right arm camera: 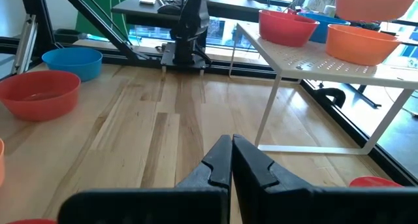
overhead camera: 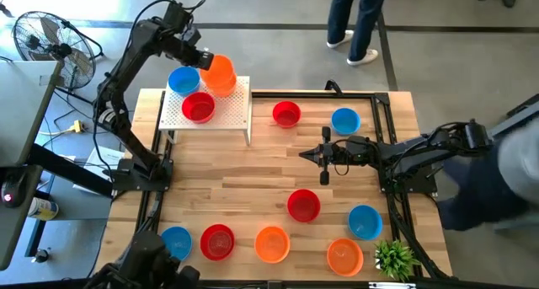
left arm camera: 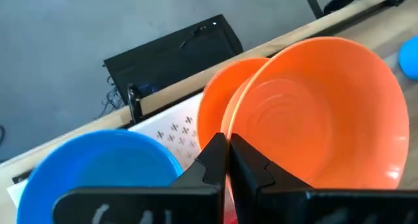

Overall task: Pick & Place Mini bowls
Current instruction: Stack the orange bowl on top of the orange bowl on the shelf

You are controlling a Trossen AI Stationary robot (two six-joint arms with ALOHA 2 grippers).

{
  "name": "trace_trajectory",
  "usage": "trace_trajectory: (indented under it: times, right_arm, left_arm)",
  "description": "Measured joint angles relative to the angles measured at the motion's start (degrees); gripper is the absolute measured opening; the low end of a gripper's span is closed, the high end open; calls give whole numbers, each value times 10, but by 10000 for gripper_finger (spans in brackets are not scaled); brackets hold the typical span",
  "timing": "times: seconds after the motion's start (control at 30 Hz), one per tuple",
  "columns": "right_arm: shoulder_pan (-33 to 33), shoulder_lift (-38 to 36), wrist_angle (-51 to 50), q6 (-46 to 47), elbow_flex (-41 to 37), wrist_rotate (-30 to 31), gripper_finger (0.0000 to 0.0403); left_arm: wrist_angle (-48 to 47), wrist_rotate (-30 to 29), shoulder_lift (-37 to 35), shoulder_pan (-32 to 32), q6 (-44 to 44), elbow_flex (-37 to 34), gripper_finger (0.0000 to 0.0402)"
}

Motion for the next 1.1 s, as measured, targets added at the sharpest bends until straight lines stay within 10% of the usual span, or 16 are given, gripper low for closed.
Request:
trace_trajectory:
  times: [0.7,1.1]
  right_arm:
    - [0,0,0,0,0,0,0]
    - [0,0,0,0,0,0,0]
  left_arm:
    - [21,-3,43,-1,-4,-24,4]
    - [14,-4,43,-1,-4,-24,87]
